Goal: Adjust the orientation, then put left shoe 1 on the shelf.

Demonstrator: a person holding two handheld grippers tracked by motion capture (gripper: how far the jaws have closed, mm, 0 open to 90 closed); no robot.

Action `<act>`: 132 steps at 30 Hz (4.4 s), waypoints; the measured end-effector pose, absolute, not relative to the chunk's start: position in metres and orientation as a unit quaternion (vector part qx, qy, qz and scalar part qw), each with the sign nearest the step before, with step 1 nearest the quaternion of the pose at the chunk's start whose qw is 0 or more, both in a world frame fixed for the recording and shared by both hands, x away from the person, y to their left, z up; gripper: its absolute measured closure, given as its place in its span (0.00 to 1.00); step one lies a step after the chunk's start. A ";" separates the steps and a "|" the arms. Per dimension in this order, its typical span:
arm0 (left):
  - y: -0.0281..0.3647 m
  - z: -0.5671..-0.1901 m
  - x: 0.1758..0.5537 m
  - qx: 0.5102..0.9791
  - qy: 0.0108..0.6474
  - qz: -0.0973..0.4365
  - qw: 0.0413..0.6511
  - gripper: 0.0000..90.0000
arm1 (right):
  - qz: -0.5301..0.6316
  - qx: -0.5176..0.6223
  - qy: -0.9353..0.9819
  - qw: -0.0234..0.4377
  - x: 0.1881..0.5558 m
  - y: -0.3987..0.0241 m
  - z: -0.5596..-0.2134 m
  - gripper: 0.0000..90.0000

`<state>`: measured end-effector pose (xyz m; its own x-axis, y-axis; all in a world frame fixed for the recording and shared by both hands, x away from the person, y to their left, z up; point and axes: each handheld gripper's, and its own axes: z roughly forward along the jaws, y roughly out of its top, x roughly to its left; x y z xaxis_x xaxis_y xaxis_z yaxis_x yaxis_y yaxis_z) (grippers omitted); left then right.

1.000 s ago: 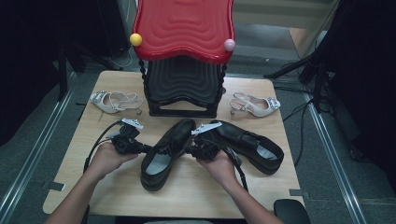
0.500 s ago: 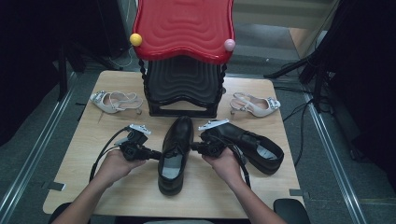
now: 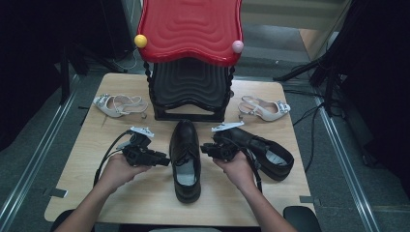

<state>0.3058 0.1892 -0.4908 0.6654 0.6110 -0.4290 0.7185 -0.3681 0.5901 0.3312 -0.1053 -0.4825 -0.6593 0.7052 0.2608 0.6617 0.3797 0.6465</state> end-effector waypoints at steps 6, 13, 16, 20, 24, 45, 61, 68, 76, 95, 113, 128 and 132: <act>0.192 -0.473 0.306 0.826 0.394 -0.035 0.402 0.50 | 0.388 0.414 0.823 0.021 0.323 -0.111 -0.466 0.76; 0.194 -0.459 0.311 0.828 0.387 -0.016 0.405 0.46 | 0.387 0.408 0.827 -0.002 0.307 -0.117 -0.454 0.68; 0.196 -0.450 0.313 0.832 0.377 -0.012 0.406 0.62 | 0.387 0.406 0.828 -0.008 0.301 -0.118 -0.451 0.68; 0.196 -0.433 0.317 0.840 0.358 0.005 0.407 0.81 | 0.372 0.401 0.837 -0.027 0.293 -0.115 -0.450 0.68; 0.196 -0.416 0.326 0.838 0.352 -0.001 0.418 0.91 | 0.360 0.389 0.847 -0.029 0.287 -0.112 -0.449 0.67; 0.190 -0.320 0.372 0.835 0.338 0.062 0.431 0.91 | 0.286 0.469 0.832 -0.071 0.292 -0.092 -0.443 0.57; 0.183 -0.273 0.404 0.833 0.332 0.084 0.434 0.92 | 0.225 0.466 0.849 -0.107 0.315 -0.077 -0.470 0.62; 0.178 -0.249 0.411 0.829 0.331 0.101 0.439 0.97 | 0.213 0.449 0.862 -0.105 0.319 -0.070 -0.474 0.66; 0.166 -0.232 0.433 0.829 0.338 0.120 0.430 1.00 | 0.206 0.461 0.854 -0.123 0.322 -0.070 -0.476 0.69; 0.171 -0.241 0.457 0.818 0.366 0.123 0.426 1.00 | 0.181 0.464 0.858 -0.125 0.334 -0.063 -0.487 0.87; 0.171 -0.242 0.457 0.817 0.369 0.122 0.427 1.00 | 0.198 0.467 0.848 -0.152 0.342 -0.066 -0.483 0.97; 0.171 -0.241 0.457 0.819 0.372 0.120 0.420 1.00 | 0.285 0.503 0.806 -0.127 0.348 -0.103 -0.422 0.97; 0.171 -0.240 0.457 0.819 0.373 0.120 0.419 1.00 | 0.311 0.510 0.794 -0.114 0.354 -0.109 -0.404 0.97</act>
